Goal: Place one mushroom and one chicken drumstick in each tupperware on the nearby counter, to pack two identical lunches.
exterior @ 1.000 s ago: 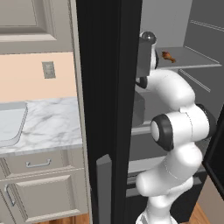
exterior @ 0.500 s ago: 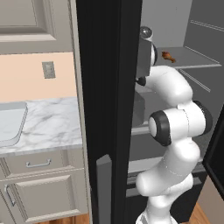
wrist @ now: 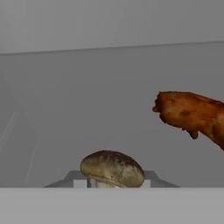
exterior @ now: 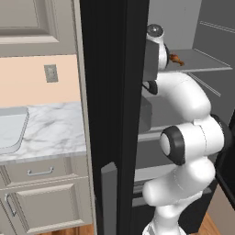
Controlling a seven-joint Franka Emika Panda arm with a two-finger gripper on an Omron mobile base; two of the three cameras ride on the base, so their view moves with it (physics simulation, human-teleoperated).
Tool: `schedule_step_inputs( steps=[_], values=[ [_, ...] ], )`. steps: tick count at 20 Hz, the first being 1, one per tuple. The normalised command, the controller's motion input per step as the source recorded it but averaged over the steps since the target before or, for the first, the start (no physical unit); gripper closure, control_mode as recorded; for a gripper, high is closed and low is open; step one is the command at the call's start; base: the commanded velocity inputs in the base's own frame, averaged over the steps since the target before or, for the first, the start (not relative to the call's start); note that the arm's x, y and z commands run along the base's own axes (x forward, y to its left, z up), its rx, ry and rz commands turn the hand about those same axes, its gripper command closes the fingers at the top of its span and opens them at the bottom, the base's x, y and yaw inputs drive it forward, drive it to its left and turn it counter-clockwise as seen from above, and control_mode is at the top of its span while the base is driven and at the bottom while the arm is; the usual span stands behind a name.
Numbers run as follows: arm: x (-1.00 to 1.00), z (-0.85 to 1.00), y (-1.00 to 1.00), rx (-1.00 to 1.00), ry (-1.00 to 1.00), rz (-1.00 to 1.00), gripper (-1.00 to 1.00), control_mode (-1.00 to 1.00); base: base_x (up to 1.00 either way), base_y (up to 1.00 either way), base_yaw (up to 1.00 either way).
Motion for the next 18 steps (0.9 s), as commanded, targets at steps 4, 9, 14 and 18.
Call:
schedule_step_inputs(
  steps=[4, 9, 14, 18],
  values=[
    [-1.0, 0.06, -0.54, 0.08, -0.2, 0.09, 1.0, -1.0, 0.0, 0.0, 0.0],
    [-0.99, 0.0, -0.26, 0.01, -0.02, 0.1, 1.0, -1.0, 0.0, 0.0, 0.0],
    [-1.0, -0.02, -0.07, 0.0, -0.04, 0.1, 1.0, -1.0, 0.0, 0.0, 0.0],
    [-0.99, -0.07, 0.0, 0.0, -0.07, 0.03, 1.0, -1.0, 0.0, 0.0, 0.0]
  ],
)
